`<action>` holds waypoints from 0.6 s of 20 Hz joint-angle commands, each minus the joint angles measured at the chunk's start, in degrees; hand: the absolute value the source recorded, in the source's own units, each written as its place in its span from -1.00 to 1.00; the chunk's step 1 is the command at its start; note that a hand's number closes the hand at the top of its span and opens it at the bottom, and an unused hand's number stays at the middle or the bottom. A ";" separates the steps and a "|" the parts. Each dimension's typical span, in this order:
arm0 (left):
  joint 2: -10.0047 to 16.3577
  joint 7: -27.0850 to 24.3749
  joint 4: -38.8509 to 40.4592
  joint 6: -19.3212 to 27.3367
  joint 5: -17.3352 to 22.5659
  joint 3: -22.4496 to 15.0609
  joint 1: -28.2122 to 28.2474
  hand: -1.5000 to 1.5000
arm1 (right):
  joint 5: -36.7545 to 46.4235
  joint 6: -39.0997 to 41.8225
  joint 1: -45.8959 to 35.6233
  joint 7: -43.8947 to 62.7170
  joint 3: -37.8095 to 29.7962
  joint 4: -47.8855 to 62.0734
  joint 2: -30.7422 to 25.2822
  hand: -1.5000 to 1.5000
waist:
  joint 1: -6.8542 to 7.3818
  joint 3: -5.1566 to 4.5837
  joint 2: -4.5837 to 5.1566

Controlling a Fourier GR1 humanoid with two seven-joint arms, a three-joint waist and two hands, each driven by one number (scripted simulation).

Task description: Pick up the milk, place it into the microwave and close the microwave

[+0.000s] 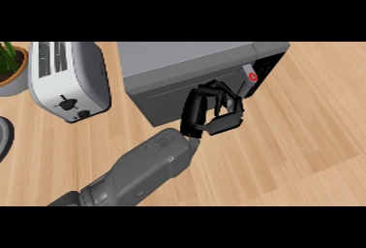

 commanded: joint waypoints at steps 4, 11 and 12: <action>0.03 0.37 6.35 -0.98 1.93 2.95 -4.18 1.00 | -2.43 0.96 -0.26 1.22 -0.55 -0.07 -1.97 -1.00 | -1.17 -0.14 0.73; 0.04 -0.63 6.94 -1.13 3.18 2.38 -4.31 1.00 | -4.06 1.60 -0.51 1.88 -0.79 0.77 -2.97 -1.00 | -0.81 -0.05 0.97; 0.04 -0.45 7.05 -1.58 3.48 2.68 -4.44 1.00 | -3.86 2.33 -0.60 1.95 -0.84 0.10 -3.53 -1.00 | -0.94 -0.07 0.88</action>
